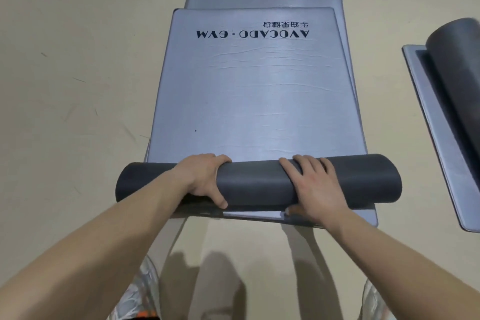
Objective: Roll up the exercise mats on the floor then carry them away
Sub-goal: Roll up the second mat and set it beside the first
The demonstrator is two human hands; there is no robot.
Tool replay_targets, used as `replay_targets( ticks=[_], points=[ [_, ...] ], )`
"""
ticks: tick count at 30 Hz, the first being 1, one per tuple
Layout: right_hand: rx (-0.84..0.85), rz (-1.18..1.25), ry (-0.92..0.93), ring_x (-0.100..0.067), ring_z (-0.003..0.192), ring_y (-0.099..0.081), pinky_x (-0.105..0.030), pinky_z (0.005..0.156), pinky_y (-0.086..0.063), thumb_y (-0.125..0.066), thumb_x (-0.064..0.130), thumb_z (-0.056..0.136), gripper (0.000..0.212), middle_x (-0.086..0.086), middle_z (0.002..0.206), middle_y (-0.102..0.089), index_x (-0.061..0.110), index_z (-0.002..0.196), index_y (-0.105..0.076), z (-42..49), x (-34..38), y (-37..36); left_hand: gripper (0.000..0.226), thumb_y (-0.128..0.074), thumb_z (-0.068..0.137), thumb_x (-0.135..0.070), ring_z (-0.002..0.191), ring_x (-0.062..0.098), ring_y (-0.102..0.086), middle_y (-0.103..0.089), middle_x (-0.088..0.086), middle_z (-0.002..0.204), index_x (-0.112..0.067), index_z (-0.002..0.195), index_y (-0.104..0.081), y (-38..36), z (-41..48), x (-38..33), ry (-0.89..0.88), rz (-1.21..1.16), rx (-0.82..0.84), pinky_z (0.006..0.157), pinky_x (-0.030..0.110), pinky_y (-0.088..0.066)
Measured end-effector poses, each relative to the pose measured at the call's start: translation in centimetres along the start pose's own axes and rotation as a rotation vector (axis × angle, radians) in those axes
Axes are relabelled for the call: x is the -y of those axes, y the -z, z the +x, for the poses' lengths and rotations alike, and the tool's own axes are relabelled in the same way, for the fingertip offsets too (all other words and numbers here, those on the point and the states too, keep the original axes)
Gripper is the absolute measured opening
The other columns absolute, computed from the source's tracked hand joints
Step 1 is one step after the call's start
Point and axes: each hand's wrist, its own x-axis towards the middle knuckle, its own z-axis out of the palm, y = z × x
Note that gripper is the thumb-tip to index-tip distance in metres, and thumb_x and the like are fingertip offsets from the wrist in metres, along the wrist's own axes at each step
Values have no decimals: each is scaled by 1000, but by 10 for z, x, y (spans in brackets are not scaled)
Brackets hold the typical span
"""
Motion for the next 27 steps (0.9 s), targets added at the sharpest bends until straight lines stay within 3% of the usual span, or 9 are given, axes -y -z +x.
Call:
replay_targets(
  ticks=[4, 6, 9, 12, 15, 19, 23, 27],
  points=[
    [256, 94, 29, -23, 133, -45, -46, 113, -27, -79, 78, 51, 122, 3, 146, -44, 43, 153, -23, 41, -16, 33, 119, -71, 54, -78, 134, 29, -43, -44, 0, 146, -30, 152, -24, -45, -17, -18, 127, 238, -400, 115, 50, -29],
    [272, 104, 44, -24, 137, -41, -46, 115, -25, -80, 80, 51, 127, 2, 148, -41, 44, 156, -18, 50, -17, 37, 115, -70, 53, -77, 133, 27, -42, -44, -2, 146, -32, 149, -26, -48, -16, -19, 141, 233, -470, 116, 48, -26],
    [79, 35, 34, -30, 141, -35, -50, 118, -20, -82, 78, 51, 131, -5, 151, -39, 35, 158, -19, 42, -14, 25, 114, -70, 49, -82, 122, 24, -52, -52, -6, 138, -37, 147, -32, -18, 4, -7, 94, 150, -407, 109, 44, -36],
    [-74, -46, 19, -37, 132, -47, -56, 112, -30, -89, 73, 39, 137, -13, 144, -49, 23, 153, -33, 37, -9, 6, 122, -73, 46, -87, 115, 23, -57, -56, -6, 134, -37, 150, -33, 16, 22, 4, 24, 74, -231, 100, 42, -44],
    [15, -12, 16, -29, 126, -52, -49, 110, -33, -84, 74, 44, 125, -3, 139, -51, 32, 150, -31, 73, -17, 27, 128, -66, 48, -89, 138, 27, -42, -41, 1, 152, -32, 156, -27, 17, 27, 8, 59, 93, -403, 119, 50, -26],
    [203, 34, 51, -27, 134, -41, -48, 110, -33, -82, 78, 45, 129, -1, 147, -41, 40, 153, -22, 111, -30, 53, 135, -74, 49, -83, 144, 37, -32, -33, 10, 158, -21, 157, -22, -29, 18, 6, 72, 292, -627, 120, 57, -20],
    [-20, -126, 11, -37, 138, -35, -59, 114, -24, -89, 72, 40, 143, -13, 151, -36, 27, 157, -19, 91, -24, 23, 131, -73, 51, -84, 143, 26, -36, -37, 1, 156, -29, 157, -20, 14, 46, 16, 41, 208, -534, 121, 48, -22],
    [-108, -201, -9, -37, 118, -48, -60, 102, -35, -91, 59, 42, 133, -11, 135, -46, 22, 152, -24, 107, -27, 12, 136, -74, 52, -84, 147, 33, -28, -25, 6, 160, -25, 157, -11, 14, 53, 18, 40, 323, -536, 120, 56, -22]
  ],
)
